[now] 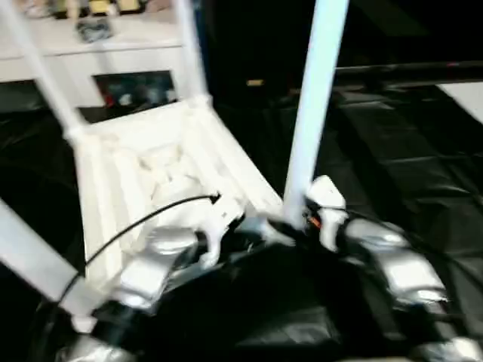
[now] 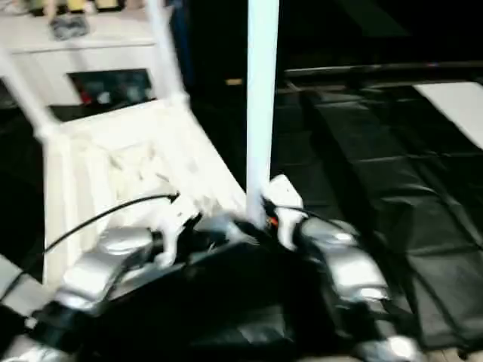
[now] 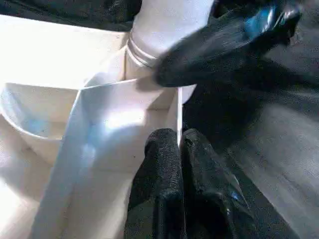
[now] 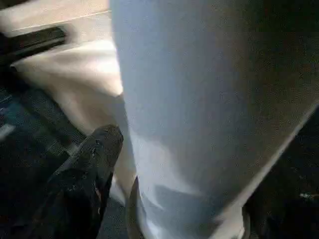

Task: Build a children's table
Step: Rotate leg to tighten

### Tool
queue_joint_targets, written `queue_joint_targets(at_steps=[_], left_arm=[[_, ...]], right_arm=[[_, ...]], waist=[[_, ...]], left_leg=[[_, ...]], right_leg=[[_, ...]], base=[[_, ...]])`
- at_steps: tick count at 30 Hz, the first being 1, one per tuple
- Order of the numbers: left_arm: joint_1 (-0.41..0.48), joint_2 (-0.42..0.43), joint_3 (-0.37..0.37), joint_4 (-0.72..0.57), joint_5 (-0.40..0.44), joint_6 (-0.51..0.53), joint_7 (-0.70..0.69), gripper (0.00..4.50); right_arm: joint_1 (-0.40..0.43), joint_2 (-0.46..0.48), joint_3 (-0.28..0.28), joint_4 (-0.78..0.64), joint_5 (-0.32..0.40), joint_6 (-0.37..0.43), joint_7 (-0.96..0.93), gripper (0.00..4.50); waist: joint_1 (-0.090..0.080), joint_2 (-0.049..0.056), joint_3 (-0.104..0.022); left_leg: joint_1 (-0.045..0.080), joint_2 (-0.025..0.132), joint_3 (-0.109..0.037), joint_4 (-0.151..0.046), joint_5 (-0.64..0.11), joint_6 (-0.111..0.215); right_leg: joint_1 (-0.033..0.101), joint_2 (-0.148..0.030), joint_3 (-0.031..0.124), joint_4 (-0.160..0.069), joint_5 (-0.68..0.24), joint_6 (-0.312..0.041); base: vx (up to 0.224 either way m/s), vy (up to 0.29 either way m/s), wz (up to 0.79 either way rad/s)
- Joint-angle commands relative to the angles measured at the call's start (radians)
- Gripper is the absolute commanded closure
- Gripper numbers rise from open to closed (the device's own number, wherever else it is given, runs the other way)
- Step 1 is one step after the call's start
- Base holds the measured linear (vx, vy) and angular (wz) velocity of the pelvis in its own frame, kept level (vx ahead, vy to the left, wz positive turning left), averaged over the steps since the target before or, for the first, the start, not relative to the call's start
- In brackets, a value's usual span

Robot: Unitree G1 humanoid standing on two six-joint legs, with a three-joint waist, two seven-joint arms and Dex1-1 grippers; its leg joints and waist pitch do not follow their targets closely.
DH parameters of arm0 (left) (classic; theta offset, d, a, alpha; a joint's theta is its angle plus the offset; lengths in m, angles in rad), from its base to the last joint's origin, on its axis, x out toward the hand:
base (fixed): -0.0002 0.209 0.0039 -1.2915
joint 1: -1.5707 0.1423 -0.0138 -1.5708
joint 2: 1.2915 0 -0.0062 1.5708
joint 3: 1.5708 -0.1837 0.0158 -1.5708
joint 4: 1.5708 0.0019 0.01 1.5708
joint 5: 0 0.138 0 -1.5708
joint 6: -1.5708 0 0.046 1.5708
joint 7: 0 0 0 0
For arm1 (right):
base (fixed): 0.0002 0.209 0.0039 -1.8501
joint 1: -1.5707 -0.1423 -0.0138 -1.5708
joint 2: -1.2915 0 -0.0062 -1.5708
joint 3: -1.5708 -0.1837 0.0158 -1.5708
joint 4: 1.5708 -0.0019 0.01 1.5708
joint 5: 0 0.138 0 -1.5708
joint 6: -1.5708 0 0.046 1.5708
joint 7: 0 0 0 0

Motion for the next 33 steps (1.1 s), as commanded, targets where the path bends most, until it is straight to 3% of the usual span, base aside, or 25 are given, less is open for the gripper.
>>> queue_joint_targets(at_steps=[1,4,7,10,13,15,22,27,33], left_arm=[[-0.027,-0.026,-0.033,-0.069,-0.071,-0.050,-0.071,4.50],[-0.020,0.040,-0.050,-0.083,-0.096,-0.041,-0.187,4.50],[-0.022,0.069,-0.058,-0.084,-0.102,-0.032,-0.232,4.50],[-0.025,0.096,-0.065,-0.088,-0.110,-0.023,-0.273,4.50],[-0.028,0.112,-0.067,-0.090,-0.125,-0.017,-0.300,4.50],[-0.031,0.123,-0.068,-0.088,-0.129,-0.017,-0.313,4.50],[-0.036,0.131,-0.069,-0.081,-0.131,-0.020,-0.326,4.50],[-0.035,0.107,-0.061,-0.058,-0.108,-0.046,-0.272,4.50],[-0.066,0.002,-0.022,0.008,-0.055,-0.048,-0.059,4.50]], right_arm=[[-0.003,0.014,0.068,-0.051,0.043,0.010,0.093,0.88],[0.010,-0.083,0.080,-0.099,0.099,0.060,0.248,0.88],[0.011,-0.105,0.079,-0.111,0.117,0.079,0.289,0.88],[0.010,-0.119,0.079,-0.119,0.140,0.111,0.319,1.22],[0.012,-0.136,0.087,-0.132,0.159,0.128,0.350,1.25],[0.014,-0.146,0.098,-0.145,0.167,0.141,0.366,1.62],[0.033,-0.161,0.124,-0.183,0.177,0.172,0.393,2.04],[0.051,-0.123,0.127,-0.187,0.166,0.162,0.327,2.20],[0.037,0.041,0.110,-0.038,0.023,0.107,-0.006,2.32]], waist=[[0.004,-0.017,-0.058],[0.016,-0.016,-0.057],[0.032,-0.016,-0.053],[0.035,-0.017,-0.050],[0.037,-0.016,-0.047],[0.038,-0.016,-0.048],[0.039,-0.018,-0.051],[0.039,-0.018,-0.050],[0.016,-0.019,-0.044]], left_leg=[[0.014,0.028,-0.009,-0.063,-0.186,0.106],[0.018,0.030,-0.007,-0.063,-0.176,0.114],[0.023,0.033,-0.002,-0.065,-0.205,0.097],[0.024,0.033,-0.004,-0.071,-0.249,0.066],[0.027,0.033,-0.005,-0.075,-0.281,0.041],[0.025,0.033,-0.007,-0.076,-0.280,0.036],[0.021,0.032,-0.008,-0.075,-0.248,0.037],[0.021,0.031,-0.007,-0.074,-0.252,0.039],[0.019,0.023,-0.012,-0.080,-0.315,-0.011]], right_leg=[[0.042,-0.018,0.022,-0.062,-0.127,-0.248],[0.045,-0.016,0.020,-0.059,-0.112,-0.265],[0.039,-0.018,0.023,-0.062,-0.156,-0.266],[0.037,-0.019,0.024,-0.066,-0.233,-0.243],[0.034,-0.020,0.027,-0.071,-0.273,-0.231],[0.036,-0.020,0.027,-0.070,-0.276,-0.222],[0.038,-0.022,0.028,-0.067,-0.243,-0.223],[0.036,-0.022,0.028,-0.069,-0.259,-0.220],[0.031,-0.023,0.023,-0.083,-0.386,-0.175]], base=[[0.000,0.000,0.00],[0.000,0.000,0.00],[0.000,0.000,0.00],[0.000,0.000,0.00],[0.000,0.000,0.00],[0.000,0.000,0.00],[0.000,0.000,0.00],[0.000,0.000,0.00],[0.000,0.000,0.00]])
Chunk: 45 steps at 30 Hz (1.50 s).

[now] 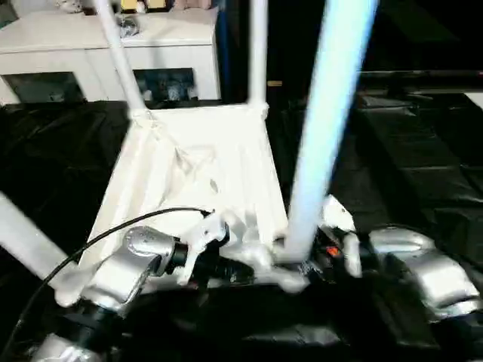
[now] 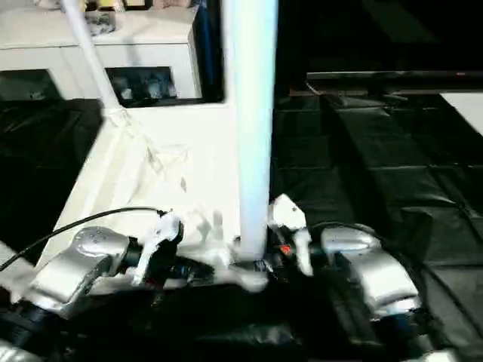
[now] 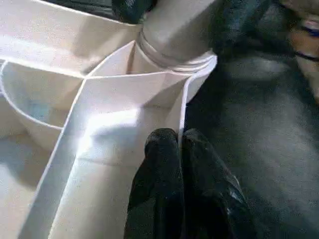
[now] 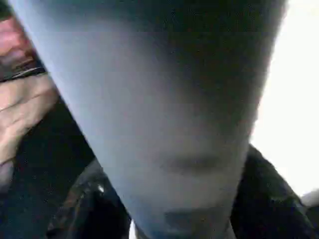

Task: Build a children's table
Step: Rotate leg to tighten

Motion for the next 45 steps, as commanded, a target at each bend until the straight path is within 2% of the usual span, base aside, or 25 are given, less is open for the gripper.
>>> queue_joint_targets(at_steps=[1,3,4,5,6,7,11,13,15,16,18,20,22,24,26,27,28,29,30,31,33,36,38,40,45], left_arm=[[-0.052,-0.085,-0.008,-0.032,-0.026,-0.020,0.088,4.50],[-0.055,-0.100,-0.008,-0.025,-0.018,-0.019,0.118,4.50],[-0.055,-0.100,-0.008,-0.025,-0.018,-0.019,0.118,4.50],[-0.064,-0.139,-0.005,-0.008,0.007,-0.011,0.200,4.50],[-0.067,-0.151,-0.003,-0.003,0.014,-0.009,0.224,4.50],[-0.070,-0.173,0.001,0.003,0.021,-0.006,0.259,4.50],[-0.075,-0.239,0.007,0.009,0.037,0.002,0.330,4.50],[-0.068,-0.252,-0.001,-0.005,0.031,0.000,0.318,4.50],[-0.063,-0.252,-0.008,-0.014,0.023,-0.001,0.308,4.50],[-0.051,-0.236,-0.022,-0.036,0.006,-0.010,0.267,4.50],[-0.044,-0.214,-0.025,-0.051,-0.010,-0.021,0.223,4.50],[-0.043,-0.211,-0.026,-0.053,-0.013,-0.023,0.218,4.50],[-0.039,-0.198,-0.028,-0.061,-0.021,-0.022,0.197,4.50],[-0.034,-0.177,-0.030,-0.074,-0.032,-0.025,0.154,4.50],[-0.028,-0.136,-0.034,-0.092,-0.049,-0.023,0.083,4.50],[-0.027,-0.108,-0.037,-0.098,-0.059,-0.025,0.035,4.50],[-0.027,-0.102,-0.037,-0.099,-0.061,-0.026,0.026,4.50],[-0.027,-0.087,-0.038,-0.100,-0.066,-0.026,0.001,4.50],[-0.027,-0.049,-0.045,-0.103,-0.076,-0.029,-0.063,4.50],[-0.027,-0.036,-0.048,-0.104,-0.079,-0.030,-0.085,4.50],[-0.029,-0.020,-0.050,-0.103,-0.084,-0.027,-0.112,4.50],[-0.032,-0.007,-0.051,-0.100,-0.086,-0.026,-0.136,4.50],[-0.033,0.001,-0.051,-0.098,-0.087,-0.026,-0.151,4.50],[-0.036,0.020,-0.055,-0.099,-0.095,-0.022,-0.183,4.50],[-0.035,0.035,-0.060,-0.104,-0.108,-0.018,-0.215,4.50]], right_arm=[[0.000,0.081,0.079,0.070,-0.053,0.035,-0.130,2.32],[-0.008,0.112,0.063,0.094,-0.056,0.046,-0.184,2.41],[-0.008,0.112,0.063,0.094,-0.056,0.046,-0.184,2.41],[-0.023,0.182,0.029,0.143,-0.064,0.057,-0.302,2.43],[-0.027,0.203,0.019,0.156,-0.067,0.059,-0.338,2.44],[-0.033,0.227,0.015,0.170,-0.073,0.062,-0.374,2.45],[-0.052,0.313,-0.003,0.211,-0.096,0.071,-0.479,2.46],[-0.050,0.327,0.008,0.198,-0.091,0.048,-0.457,2.46],[-0.049,0.331,0.009,0.188,-0.081,0.039,-0.444,1.92],[-0.048,0.326,-0.004,0.166,-0.048,0.047,-0.408,1.79],[-0.046,0.294,0.001,0.142,-0.034,0.050,-0.349,1.73],[-0.046,0.286,0.004,0.137,-0.032,0.049,-0.339,1.41],[-0.045,0.262,0.012,0.123,-0.026,0.051,-0.307,1.41],[-0.041,0.218,0.020,0.094,-0.017,0.052,-0.246,1.11],[-0.029,0.134,0.035,0.040,0.010,0.048,-0.122,1.11],[-0.018,0.072,0.046,0.002,0.029,0.043,-0.035,1.11],[-0.016,0.060,0.048,-0.004,0.033,0.042,-0.018,1.11],[-0.011,0.029,0.053,-0.022,0.042,0.040,0.025,1.11],[-0.001,-0.034,0.060,-0.047,0.053,0.030,0.108,1.11],[0.001,-0.053,0.062,-0.051,0.053,0.024,0.131,1.11],[0.001,-0.077,0.064,-0.059,0.063,0.038,0.168,1.11],[0.001,-0.097,0.069,-0.067,0.068,0.045,0.198,1.11],[0.001,-0.108,0.071,-0.073,0.072,0.051,0.218,1.11],[0.001,-0.129,0.085,-0.088,0.079,0.057,0.256,1.44],[0.005,-0.152,0.112,-0.105,0.096,0.075,0.301,1.92]], waist=[[-0.008,-0.018,-0.045],[-0.027,-0.017,-0.044],[-0.027,-0.017,-0.044],[-0.033,-0.019,-0.045],[-0.043,-0.016,-0.043],[-0.045,-0.017,-0.045],[-0.059,-0.018,-0.042],[-0.060,-0.019,-0.043],[-0.062,-0.018,-0.044],[-0.063,-0.018,-0.043],[-0.062,-0.018,-0.046],[-0.063,-0.017,-0.047],[-0.058,-0.018,-0.051],[-0.055,-0.017,-0.052],[-0.048,-0.015,-0.055],[-0.041,-0.014,-0.057],[-0.034,-0.014,-0.061],[-0.031,-0.014,-0.060],[-0.014,-0.014,-0.061],[-0.010,-0.013,-0.061],[0.003,-0.013,-0.057],[0.015,-0.013,-0.050],[0.015,-0.013,-0.050],[0.015,-0.014,-0.047],[0.017,-0.015,-0.048]], left_leg=[[0.012,0.022,-0.022,-0.085,-0.325,-0.016],[0.010,0.021,-0.025,-0.086,-0.362,-0.016],[0.010,0.021,-0.025,-0.086,-0.362,-0.016],[0.011,0.020,-0.025,-0.084,-0.365,-0.012],[0.010,0.019,-0.025,-0.084,-0.368,-0.014],[0.014,0.018,-0.026,-0.083,-0.380,-0.016],[0.008,0.017,-0.031,-0.088,-0.401,-0.021],[0.015,0.018,-0.031,-0.086,-0.424,-0.015],[0.012,0.018,-0.031,-0.087,-0.423,-0.008],[0.012,0.018,-0.030,-0.088,-0.426,-0.005],[0.011,0.020,-0.030,-0.087,-0.422,0.003],[0.009,0.022,-0.029,-0.087,-0.397,0.008],[0.011,0.022,-0.025,-0.084,-0.367,0.017],[0.004,0.022,-0.025,-0.083,-0.327,0.028],[0.008,0.025,-0.023,-0.080,-0.296,0.044],[0.007,0.026,-0.023,-0.076,-0.263,0.058],[0.011,0.026,-0.020,-0.071,-0.225,0.076],[0.012,0.027,-0.018,-0.070,-0.210,0.087],[0.013,0.026,-0.016,-0.064,-0.165,0.109],[0.015,0.027,-0.014,-0.064,-0.157,0.117],[0.016,0.030,-0.012,-0.065,-0.158,0.117],[0.027,0.034,-0.008,-0.075,-0.255,0.065],[0.029,0.035,-0.008,-0.076,-0.268,0.056],[0.028,0.034,-0.009,-0.080,-0.306,0.030],[0.025,0.034,-0.011,-0.081,-0.299,0.024]], right_leg=[[0.035,-0.023,0.016,-0.085,-0.408,-0.162],[0.032,-0.021,0.014,-0.090,-0.443,-0.143],[0.032,-0.021,0.014,-0.090,-0.443,-0.143],[0.031,-0.021,0.014,-0.094,-0.447,-0.141],[0.025,-0.020,0.013,-0.095,-0.460,-0.142],[0.026,-0.021,0.011,-0.100,-0.485,-0.134],[0.027,-0.018,0.007,-0.100,-0.494,-0.124],[0.020,-0.017,0.010,-0.107,-0.487,-0.121],[0.024,-0.017,0.011,-0.103,-0.457,-0.130],[0.024,-0.016,0.011,-0.103,-0.451,-0.132],[0.026,-0.018,0.012,-0.101,-0.434,-0.142],[0.027,-0.017,0.014,-0.096,-0.381,-0.160],[0.030,-0.017,0.016,-0.091,-0.327,-0.181],[0.037,-0.017,0.015,-0.084,-0.274,-0.199],[0.039,-0.018,0.016,-0.079,-0.225,-0.212],[0.044,-0.017,0.015,-0.073,-0.172,-0.226],[0.045,-0.015,0.016,-0.066,-0.107,-0.243],[0.044,-0.016,0.016,-0.064,-0.077,-0.257],[0.047,-0.017,0.016,-0.058,-0.030,-0.277],[0.044,-0.017,0.017,-0.058,-0.023,-0.281],[0.043,-0.018,0.018,-0.058,-0.040,-0.288],[0.036,-0.016,0.020,-0.068,-0.180,-0.267],[0.034,-0.016,0.021,-0.069,-0.198,-0.262],[0.032,-0.018,0.024,-0.074,-0.254,-0.239],[0.033,-0.021,0.026,-0.075,-0.266,-0.226]], base=[[0.000,0.000,0.00],[0.000,0.000,0.00],[0.000,0.000,0.00],[0.000,0.000,0.00],[0.000,0.000,0.00],[0.000,0.000,0.00],[0.000,0.000,0.00],[0.000,0.000,0.00],[0.000,0.000,0.00],[0.000,0.000,0.00],[0.000,0.000,0.00],[0.000,0.000,0.00],[0.000,0.000,0.00],[0.000,0.000,0.00],[0.000,0.000,0.00],[0.052,0.000,0.01],[0.052,0.000,0.01],[0.000,0.000,0.00],[0.000,0.000,0.00],[0.000,0.000,0.00],[0.000,0.000,0.00],[0.000,0.000,0.00],[0.000,0.000,0.00],[0.000,0.000,0.00],[0.000,0.000,0.00]])
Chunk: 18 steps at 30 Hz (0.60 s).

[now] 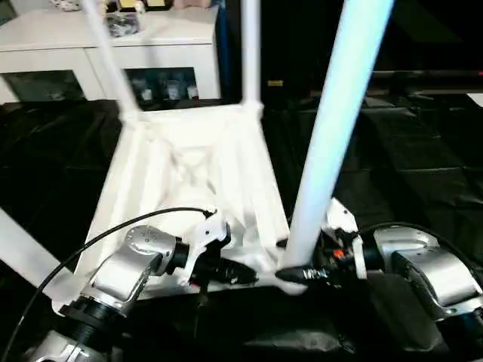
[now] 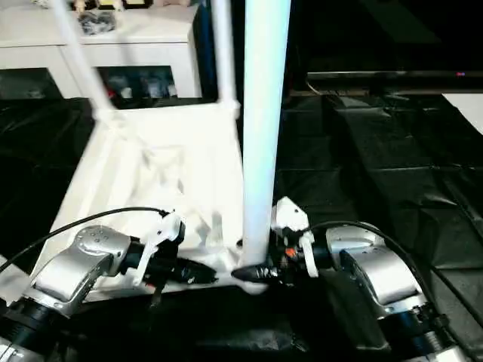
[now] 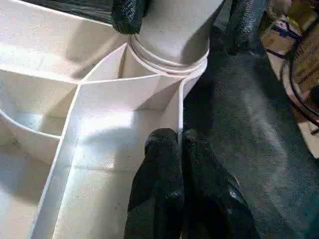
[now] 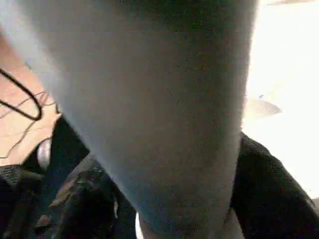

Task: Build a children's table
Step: Rotate leg to tighten

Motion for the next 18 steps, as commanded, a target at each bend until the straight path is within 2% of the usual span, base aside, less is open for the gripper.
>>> queue_joint_targets(at_steps=[1,3,6,9,11,13,14,15,17,18], left_arm=[[-0.033,-0.024,-0.008,-0.072,-0.058,-0.022,-0.034,4.50],[-0.031,-0.024,-0.009,-0.074,-0.058,-0.021,-0.034,4.50],[-0.027,-0.022,-0.011,-0.076,-0.060,-0.023,-0.032,4.50],[-0.025,-0.023,-0.009,-0.074,-0.056,-0.029,-0.020,4.50],[-0.025,-0.051,0.008,-0.061,-0.048,-0.045,0.026,4.50],[-0.029,-0.089,0.028,-0.046,-0.041,-0.048,0.090,4.50],[-0.029,-0.089,0.028,-0.046,-0.041,-0.048,0.090,4.50],[-0.036,-0.136,0.048,-0.027,-0.022,-0.058,0.176,4.50],[-0.038,-0.161,0.052,-0.020,-0.007,-0.059,0.224,4.50],[-0.037,-0.178,0.051,-0.019,0.002,-0.058,0.253,4.50]], right_arm=[[0.009,0.003,0.057,-0.039,0.010,0.018,0.038,1.92],[0.012,0.004,0.059,-0.041,0.010,0.019,0.040,2.14],[0.018,0.003,0.066,-0.049,0.011,0.021,0.041,2.22],[0.026,0.010,0.067,-0.053,0.013,0.020,0.028,2.26],[0.037,0.070,0.052,-0.018,-0.026,-0.042,-0.076,2.28],[0.033,0.132,0.033,0.040,-0.073,-0.078,-0.198,2.28],[0.033,0.132,0.033,0.040,-0.073,-0.078,-0.198,2.37],[0.009,0.205,0.001,0.126,-0.118,-0.060,-0.365,2.37],[-0.006,0.243,-0.021,0.173,-0.132,-0.033,-0.451,2.41],[-0.011,0.267,-0.034,0.196,-0.135,-0.035,-0.494,2.44]], waist=[[-0.005,-0.012,-0.047],[-0.007,-0.013,-0.048],[-0.008,-0.017,-0.049],[-0.007,-0.015,-0.049],[-0.007,-0.014,-0.049],[-0.015,-0.017,-0.048],[-0.018,-0.017,-0.046],[-0.022,-0.016,-0.047],[-0.038,-0.016,-0.044],[-0.052,-0.017,-0.046]], left_leg=[[0.025,0.033,-0.013,-0.079,-0.289,0.023],[0.022,0.032,-0.014,-0.079,-0.277,0.025],[0.021,0.032,-0.014,-0.078,-0.267,0.031],[0.021,0.032,-0.014,-0.077,-0.256,0.037],[0.020,0.033,-0.013,-0.077,-0.255,0.033],[0.017,0.028,-0.014,-0.078,-0.271,0.017],[0.018,0.027,-0.014,-0.079,-0.280,0.014],[0.017,0.028,-0.016,-0.080,-0.291,0.006],[0.010,0.024,-0.021,-0.083,-0.306,-0.009],[0.007,0.023,-0.026,-0.086,-0.324,-0.016]], right_leg=[[0.033,-0.020,0.024,-0.074,-0.262,-0.221],[0.034,-0.021,0.023,-0.073,-0.258,-0.217],[0.034,-0.021,0.023,-0.073,-0.251,-0.219],[0.034,-0.020,0.023,-0.071,-0.244,-0.221],[0.032,-0.022,0.023,-0.072,-0.247,-0.219],[0.031,-0.020,0.021,-0.075,-0.279,-0.208],[0.029,-0.020,0.021,-0.077,-0.294,-0.205],[0.031,-0.022,0.020,-0.078,-0.318,-0.197],[0.034,-0.019,0.015,-0.078,-0.351,-0.184],[0.037,-0.021,0.013,-0.081,-0.376,-0.163]], base=[[0.000,0.000,0.00],[0.000,0.000,0.00],[0.000,0.000,0.00],[0.000,0.000,0.00],[0.000,0.000,0.00],[0.000,0.000,0.00],[0.000,0.000,0.00],[0.000,0.000,0.00],[0.000,0.000,0.00],[0.000,0.000,0.00]])
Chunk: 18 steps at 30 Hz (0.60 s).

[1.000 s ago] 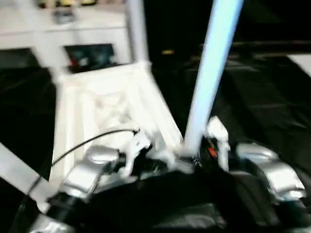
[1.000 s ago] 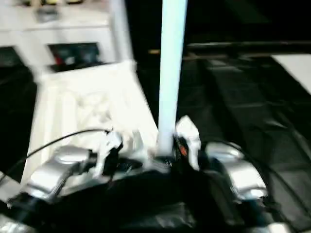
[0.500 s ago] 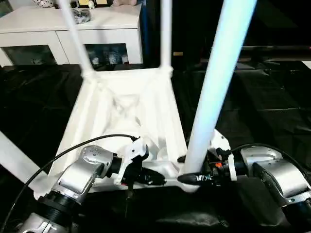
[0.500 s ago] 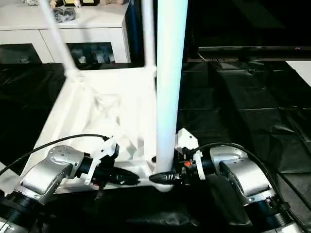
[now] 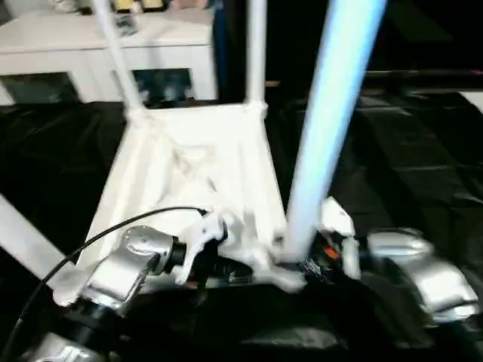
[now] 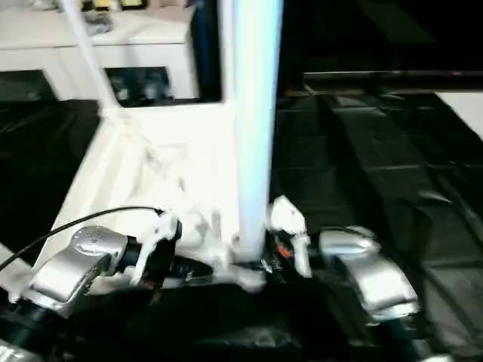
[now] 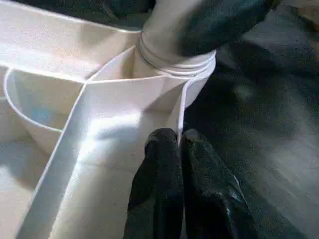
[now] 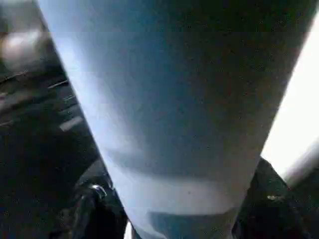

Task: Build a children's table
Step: Rotate leg to tighten

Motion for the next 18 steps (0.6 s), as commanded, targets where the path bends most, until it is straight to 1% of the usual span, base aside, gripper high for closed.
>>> queue_joint_targets(at_steps=[1,2,3,4,6,7,8,9,11,12,13,14,15,16,17,18], left_arm=[[-0.032,-0.087,-0.031,-0.066,-0.051,-0.037,0.030,4.50],[-0.030,-0.113,-0.035,-0.066,-0.034,-0.028,0.083,4.50],[-0.029,-0.123,-0.036,-0.066,-0.027,-0.025,0.104,4.50],[-0.028,-0.129,-0.037,-0.067,-0.022,-0.023,0.117,4.50],[-0.024,-0.163,-0.035,-0.069,-0.006,-0.005,0.186,4.50],[-0.020,-0.195,-0.030,-0.068,0.010,0.007,0.244,4.50],[-0.020,-0.201,-0.028,-0.067,0.013,0.008,0.252,4.50],[-0.018,-0.234,-0.019,-0.060,0.025,0.015,0.297,4.50],[-0.017,-0.244,-0.021,-0.057,0.031,0.006,0.310,4.50],[-0.017,-0.244,-0.022,-0.058,0.032,0.004,0.312,4.50],[-0.019,-0.242,-0.024,-0.058,0.029,0.004,0.309,4.50],[-0.020,-0.240,-0.024,-0.059,0.027,0.004,0.309,4.50],[-0.021,-0.230,-0.027,-0.063,0.017,0.000,0.291,4.50],[-0.020,-0.221,-0.030,-0.067,0.010,-0.003,0.274,4.50],[-0.020,-0.221,-0.030,-0.067,0.010,-0.003,0.274,4.50],[-0.018,-0.212,-0.032,-0.070,0.005,-0.010,0.255,4.50]], right_arm=[[0.003,0.061,0.046,0.093,-0.028,0.060,-0.111,2.45],[-0.006,0.104,0.022,0.117,-0.028,0.075,-0.179,2.46],[-0.008,0.119,0.017,0.121,-0.029,0.078,-0.200,2.46],[-0.009,0.128,0.014,0.124,-0.030,0.081,-0.213,2.46],[-0.014,0.167,0.014,0.136,-0.056,0.077,-0.271,2.46],[-0.018,0.197,0.020,0.146,-0.076,0.072,-0.307,2.46],[-0.019,0.202,0.022,0.148,-0.078,0.070,-0.312,2.46],[-0.024,0.228,0.037,0.161,-0.098,0.056,-0.338,2.46],[-0.026,0.240,0.050,0.163,-0.095,0.043,-0.328,2.46],[-0.026,0.241,0.051,0.163,-0.094,0.042,-0.327,1.92],[-0.031,0.243,0.045,0.168,-0.093,0.040,-0.333,1.79],[-0.034,0.244,0.041,0.170,-0.091,0.041,-0.336,1.79],[-0.039,0.234,0.038,0.165,-0.084,0.043,-0.319,1.58],[-0.042,0.222,0.042,0.158,-0.089,0.037,-0.305,1.58],[-0.042,0.222,0.042,0.158,-0.089,0.037,-0.305,1.44],[-0.043,0.203,0.051,0.146,-0.093,0.031,-0.278,1.44]], waist=[[-0.003,-0.014,-0.045],[-0.008,-0.015,-0.044],[-0.020,-0.016,-0.046],[-0.020,-0.017,-0.047],[-0.023,-0.016,-0.047],[-0.026,-0.016,-0.046],[-0.027,-0.015,-0.047],[-0.031,-0.016,-0.047],[-0.033,-0.017,-0.048],[-0.034,-0.016,-0.047],[-0.036,-0.021,-0.048],[-0.036,-0.019,-0.048],[-0.040,-0.017,-0.046],[-0.043,-0.018,-0.048],[-0.042,-0.017,-0.049],[-0.041,-0.014,-0.050]], left_leg=[[0.006,0.022,-0.023,-0.087,-0.334,-0.014],[0.004,0.022,-0.024,-0.088,-0.343,-0.012],[0.004,0.020,-0.026,-0.086,-0.355,-0.013],[0.002,0.020,-0.026,-0.085,-0.347,-0.010],[0.005,0.020,-0.024,-0.083,-0.341,-0.003],[0.005,0.020,-0.023,-0.083,-0.337,-0.001],[0.006,0.021,-0.023,-0.082,-0.337,-0.001],[0.004,0.021,-0.023,-0.082,-0.331,0.002],[0.004,0.020,-0.023,-0.081,-0.331,0.007],[0.003,0.020,-0.023,-0.081,-0.338,0.013],[0.002,0.021,-0.023,-0.081,-0.340,0.018],[0.001,0.021,-0.024,-0.082,-0.339,0.019],[-0.003,0.022,-0.027,-0.085,-0.348,0.016],[-0.006,0.019,-0.029,-0.083,-0.343,0.014],[-0.003,0.021,-0.029,-0.084,-0.342,0.016],[0.002,0.021,-0.027,-0.080,-0.336,0.020]], right_leg=[[0.037,-0.020,0.014,-0.082,-0.381,-0.162],[0.038,-0.020,0.013,-0.084,-0.390,-0.158],[0.037,-0.021,0.012,-0.088,-0.410,-0.148],[0.038,-0.021,0.012,-0.088,-0.406,-0.147],[0.033,-0.019,0.014,-0.090,-0.386,-0.153],[0.031,-0.017,0.015,-0.089,-0.372,-0.161],[0.031,-0.017,0.014,-0.088,-0.365,-0.165],[0.032,-0.015,0.014,-0.088,-0.352,-0.170],[0.034,-0.016,0.013,-0.088,-0.343,-0.176],[0.034,-0.016,0.013,-0.089,-0.343,-0.176],[0.036,-0.016,0.013,-0.089,-0.340,-0.176],[0.036,-0.017,0.013,-0.088,-0.338,-0.178],[0.037,-0.019,0.012,-0.088,-0.347,-0.182],[0.041,-0.015,0.011,-0.086,-0.328,-0.178],[0.040,-0.016,0.012,-0.086,-0.320,-0.179],[0.035,-0.016,0.015,-0.086,-0.293,-0.190]], base=[[0.000,0.000,0.00],[0.000,0.000,0.00],[0.000,0.000,0.00],[0.000,0.000,0.00],[0.000,0.000,0.00],[0.000,0.000,0.00],[0.000,0.000,0.00],[0.000,0.000,0.00],[0.000,0.000,0.00],[0.000,0.000,0.00],[0.000,0.000,0.00],[0.000,0.000,0.00],[0.000,0.000,0.00],[0.000,0.000,0.00],[0.000,0.000,0.00],[0.000,0.000,0.00]])
